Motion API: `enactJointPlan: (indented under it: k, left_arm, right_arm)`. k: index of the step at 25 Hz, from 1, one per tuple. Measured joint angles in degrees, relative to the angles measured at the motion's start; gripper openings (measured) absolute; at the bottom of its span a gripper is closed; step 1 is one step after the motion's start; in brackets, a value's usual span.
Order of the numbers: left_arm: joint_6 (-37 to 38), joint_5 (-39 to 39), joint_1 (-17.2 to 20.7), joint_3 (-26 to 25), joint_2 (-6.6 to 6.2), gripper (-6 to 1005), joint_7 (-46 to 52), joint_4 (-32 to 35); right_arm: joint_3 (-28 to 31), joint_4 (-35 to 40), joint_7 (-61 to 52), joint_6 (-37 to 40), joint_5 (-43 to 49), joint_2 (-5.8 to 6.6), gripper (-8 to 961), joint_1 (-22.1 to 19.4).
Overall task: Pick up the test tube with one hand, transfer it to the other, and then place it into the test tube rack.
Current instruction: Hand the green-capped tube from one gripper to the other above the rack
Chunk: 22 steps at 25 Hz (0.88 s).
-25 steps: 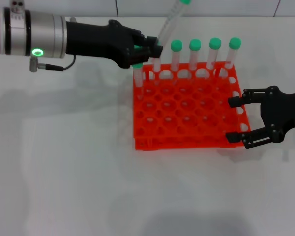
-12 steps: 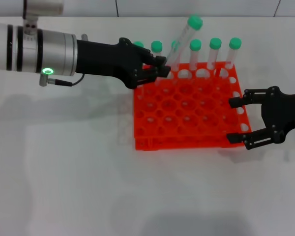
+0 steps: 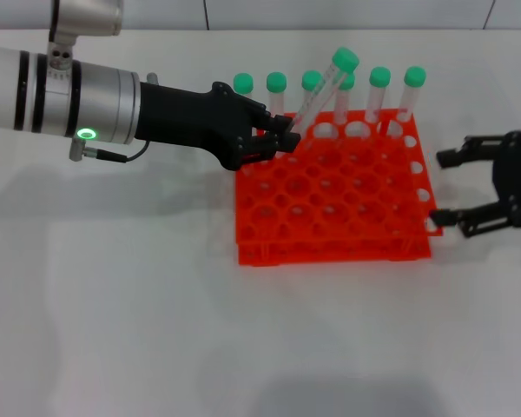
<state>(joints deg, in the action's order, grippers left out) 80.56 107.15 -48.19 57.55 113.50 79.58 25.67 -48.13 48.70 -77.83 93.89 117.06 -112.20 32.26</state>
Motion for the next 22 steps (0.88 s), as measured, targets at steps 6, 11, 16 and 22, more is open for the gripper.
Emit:
enactJointPlan:
  k: [6, 11, 16, 22]
  left_arm:
    - [-0.1, 0.0, 0.0, 0.1, 0.00, 248, -0.2, 0.1]
    - [0.1, 0.1, -0.5, 0.1, -0.03, 252, -0.1, 0.0]
    - [0.1, 0.2, -1.2, 0.1, 0.01, 256, 0.0, 0.2]
    - [0.2, 0.3, -1.3, 0.2, 0.12, 260, 0.0, 0.0]
  right_arm:
    - [0.7, 2.0, -4.2, -1.0, -0.2, 1.17, 869, 0.9]
    - [3.5, 1.7, -8.4, -0.1, -0.9, 0.91, 869, 1.9]
    - [6.4, -1.8, -11.5, -0.1, -5.4, 0.62, 869, 2.1]
    - [7.3, -10.7, -11.3, -1.1, -12.8, 0.98, 869, 2.8]
